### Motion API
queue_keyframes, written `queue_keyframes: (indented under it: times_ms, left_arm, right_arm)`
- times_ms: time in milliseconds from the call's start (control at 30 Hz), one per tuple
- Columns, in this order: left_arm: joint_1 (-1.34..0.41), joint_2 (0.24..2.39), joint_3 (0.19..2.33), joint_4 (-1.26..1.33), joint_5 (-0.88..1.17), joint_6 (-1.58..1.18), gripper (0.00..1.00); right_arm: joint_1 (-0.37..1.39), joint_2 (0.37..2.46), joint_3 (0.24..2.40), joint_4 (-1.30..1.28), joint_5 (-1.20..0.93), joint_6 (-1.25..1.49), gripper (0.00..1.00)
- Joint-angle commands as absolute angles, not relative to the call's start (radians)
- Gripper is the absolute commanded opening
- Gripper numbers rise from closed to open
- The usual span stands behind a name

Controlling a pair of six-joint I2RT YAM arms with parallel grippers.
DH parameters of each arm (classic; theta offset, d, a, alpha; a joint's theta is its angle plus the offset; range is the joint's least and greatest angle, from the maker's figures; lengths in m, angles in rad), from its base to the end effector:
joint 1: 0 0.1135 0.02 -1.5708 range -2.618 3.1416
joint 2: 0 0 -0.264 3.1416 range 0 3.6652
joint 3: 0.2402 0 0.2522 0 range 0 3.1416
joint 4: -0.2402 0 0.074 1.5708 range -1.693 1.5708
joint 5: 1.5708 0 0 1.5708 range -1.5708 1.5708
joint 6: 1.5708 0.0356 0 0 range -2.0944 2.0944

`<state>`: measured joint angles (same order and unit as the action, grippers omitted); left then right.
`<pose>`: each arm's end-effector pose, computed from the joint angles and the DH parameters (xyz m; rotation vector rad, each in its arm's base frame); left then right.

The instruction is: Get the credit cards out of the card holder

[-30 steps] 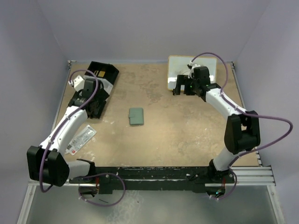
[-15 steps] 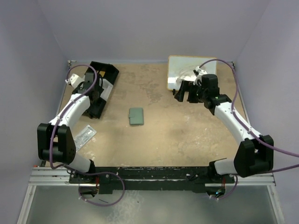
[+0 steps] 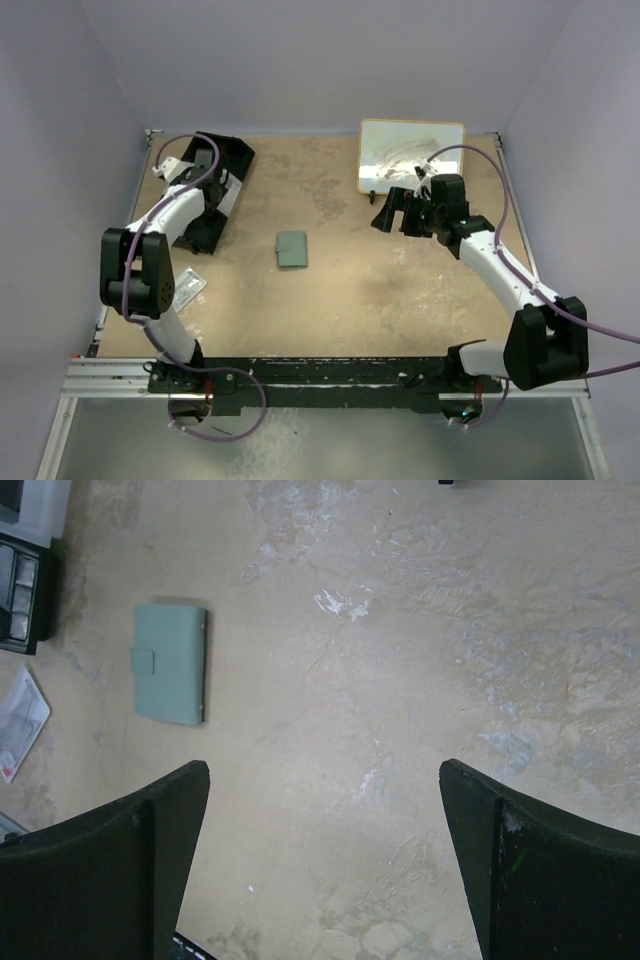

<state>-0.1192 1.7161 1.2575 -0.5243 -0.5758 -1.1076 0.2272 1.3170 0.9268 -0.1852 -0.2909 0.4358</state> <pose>0.3618 -0.0238 0.2337 -1.2943 1.9601 0.1588 0.2839 0.0761 0.2725 0.0548 2.2003 0.6919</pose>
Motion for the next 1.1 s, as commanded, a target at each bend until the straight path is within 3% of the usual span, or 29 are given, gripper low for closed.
queue_keyframes:
  times_ms: [0,200,667,1067]
  left_arm:
    - [-0.106,1.757,1.304,-0.480,-0.561,-1.111,0.64]
    - [-0.092,1.790,1.311,-0.465,-0.561,-1.077,0.64]
    - [-0.088,1.775,1.267,-0.446,-0.511,-0.986,0.37]
    - [-0.095,1.637,1.149,-0.421,-0.430,-0.893,0.26]
  right_arm:
    - [0.229,1.283,0.942,-0.165,-0.336,0.448,1.00]
    - [0.228,1.306,0.947,-0.161,-0.355,0.451,1.00]
    - [0.229,1.340,0.938,-0.139,-0.371,0.464,1.00]
    - [0.234,1.370,0.915,-0.100,-0.394,0.493,1.00]
